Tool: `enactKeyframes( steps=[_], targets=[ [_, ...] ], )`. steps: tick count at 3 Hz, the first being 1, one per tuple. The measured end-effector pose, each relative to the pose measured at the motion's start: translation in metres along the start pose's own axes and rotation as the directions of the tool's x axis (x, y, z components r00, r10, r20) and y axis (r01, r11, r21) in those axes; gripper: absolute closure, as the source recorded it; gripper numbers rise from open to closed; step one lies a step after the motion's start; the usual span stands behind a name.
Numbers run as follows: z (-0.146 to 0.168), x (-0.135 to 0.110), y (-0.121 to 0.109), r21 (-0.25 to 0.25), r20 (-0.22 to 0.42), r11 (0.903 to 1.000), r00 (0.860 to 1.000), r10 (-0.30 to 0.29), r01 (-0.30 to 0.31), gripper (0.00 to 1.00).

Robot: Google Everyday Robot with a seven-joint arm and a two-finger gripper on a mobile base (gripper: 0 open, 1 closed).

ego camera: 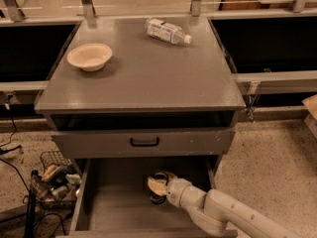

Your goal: Place pepsi can into middle drawer

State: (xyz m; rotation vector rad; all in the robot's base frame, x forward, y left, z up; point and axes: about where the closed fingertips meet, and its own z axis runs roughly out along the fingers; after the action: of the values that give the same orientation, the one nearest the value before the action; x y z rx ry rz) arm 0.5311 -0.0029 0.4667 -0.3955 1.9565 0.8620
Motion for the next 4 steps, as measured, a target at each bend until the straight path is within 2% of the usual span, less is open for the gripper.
enactKeyframes(
  steps=[3,4],
  targets=[
    [0.010,0.032,0.005,-0.023,-0.064,0.9996,0.998,0.015,-0.017,1.00],
    [0.010,0.032,0.005,-0.023,-0.064,0.9996,0.998,0.015,-0.017,1.00]
  ],
)
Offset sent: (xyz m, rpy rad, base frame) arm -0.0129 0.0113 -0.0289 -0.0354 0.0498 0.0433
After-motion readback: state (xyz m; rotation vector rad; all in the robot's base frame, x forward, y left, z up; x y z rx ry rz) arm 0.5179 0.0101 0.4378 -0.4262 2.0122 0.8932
